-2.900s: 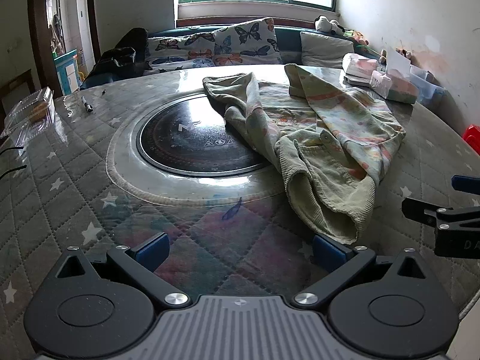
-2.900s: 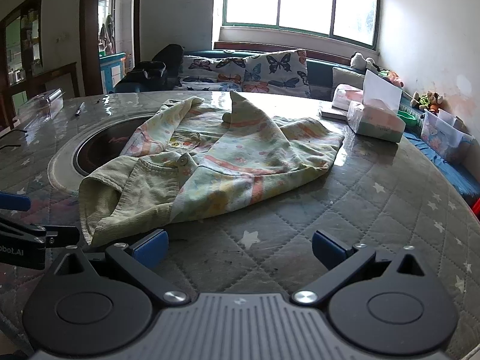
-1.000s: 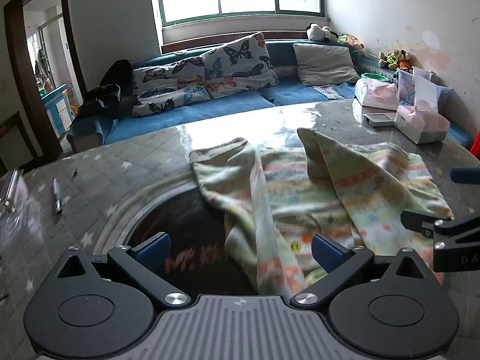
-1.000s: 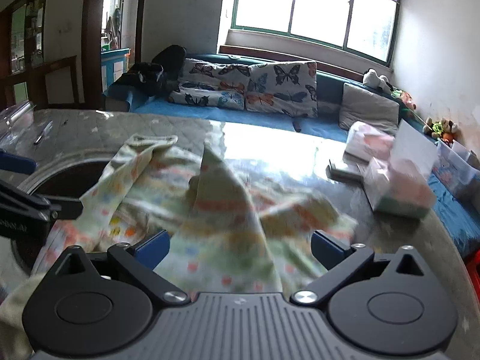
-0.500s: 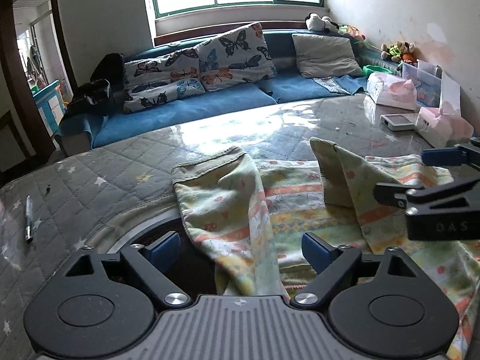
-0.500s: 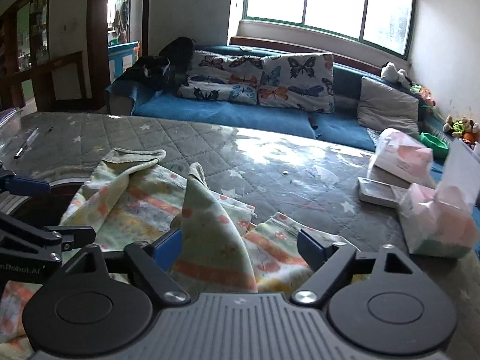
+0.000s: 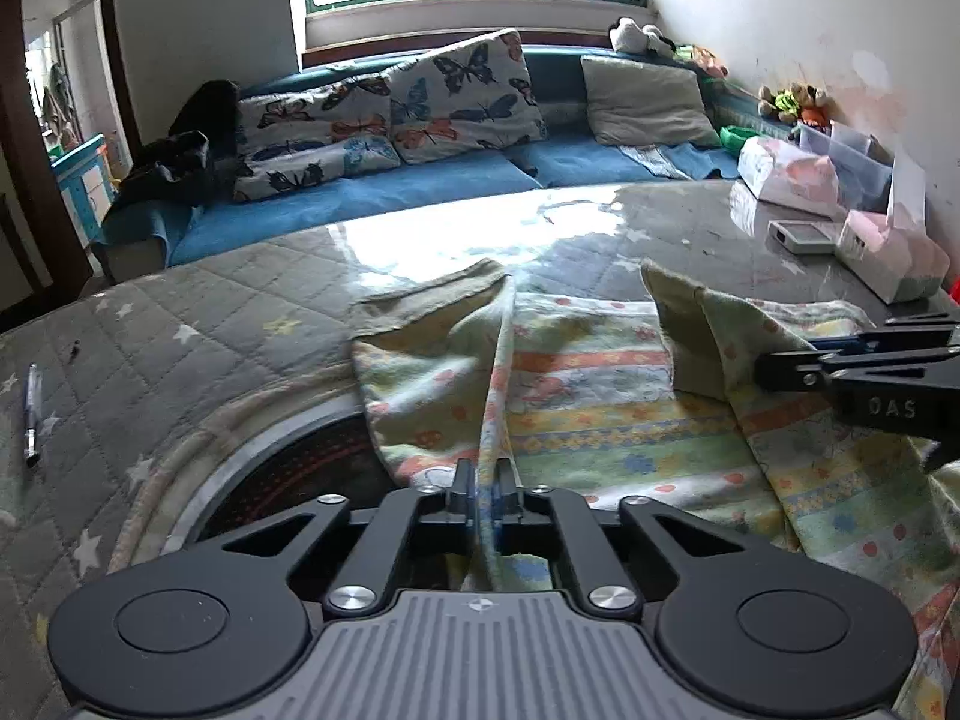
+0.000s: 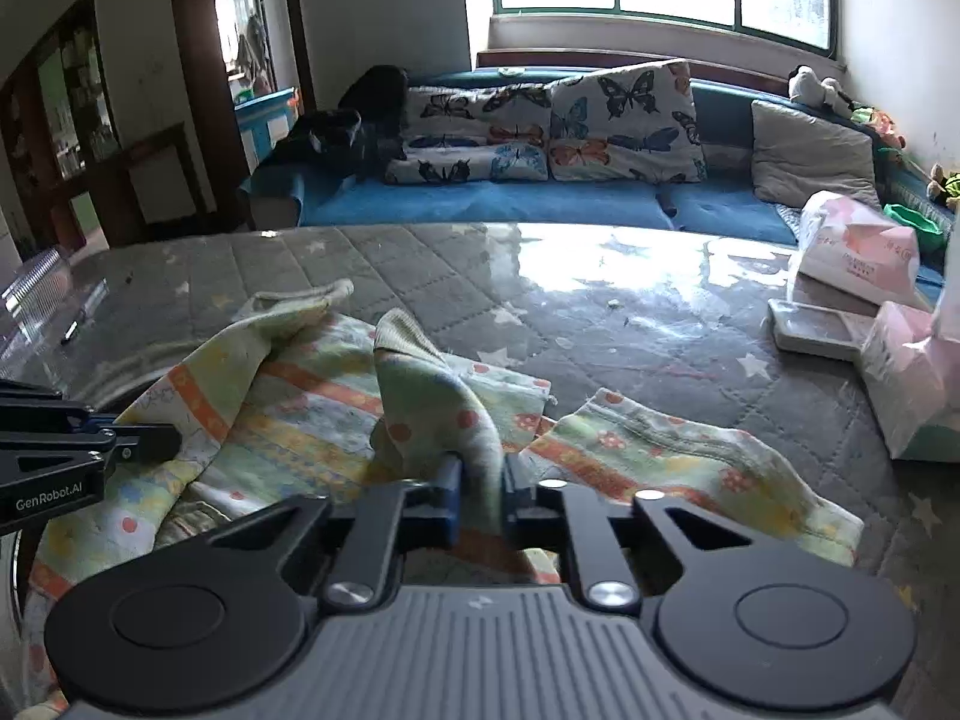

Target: Fold clothes

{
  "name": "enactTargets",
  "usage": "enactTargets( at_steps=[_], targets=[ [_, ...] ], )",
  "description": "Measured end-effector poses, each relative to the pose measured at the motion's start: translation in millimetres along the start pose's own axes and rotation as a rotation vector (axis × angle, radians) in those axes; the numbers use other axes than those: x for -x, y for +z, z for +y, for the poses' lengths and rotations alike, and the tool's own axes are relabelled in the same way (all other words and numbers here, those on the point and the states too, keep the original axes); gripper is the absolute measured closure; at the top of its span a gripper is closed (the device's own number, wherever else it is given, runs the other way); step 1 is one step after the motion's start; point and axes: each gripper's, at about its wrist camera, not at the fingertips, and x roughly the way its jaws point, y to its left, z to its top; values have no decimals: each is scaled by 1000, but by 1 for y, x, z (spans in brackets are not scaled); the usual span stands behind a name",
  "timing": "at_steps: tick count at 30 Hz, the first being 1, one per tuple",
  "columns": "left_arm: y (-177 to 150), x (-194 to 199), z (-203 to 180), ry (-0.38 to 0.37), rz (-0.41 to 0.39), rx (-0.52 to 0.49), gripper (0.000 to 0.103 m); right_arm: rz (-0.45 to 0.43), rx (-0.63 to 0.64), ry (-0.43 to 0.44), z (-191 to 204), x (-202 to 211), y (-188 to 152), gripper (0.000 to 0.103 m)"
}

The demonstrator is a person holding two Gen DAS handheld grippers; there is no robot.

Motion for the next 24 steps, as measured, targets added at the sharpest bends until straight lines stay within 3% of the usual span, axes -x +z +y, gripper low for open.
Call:
enactTargets(
  at_steps=[11, 24],
  targets=[
    [-29, 54, 51, 113, -40, 113, 101, -137, -58, -38, -6, 69, -6, 100],
    [-102, 127, 78, 221, -52, 202, 102, -253, -184, -83, -34, 171, -56, 100]
  ],
)
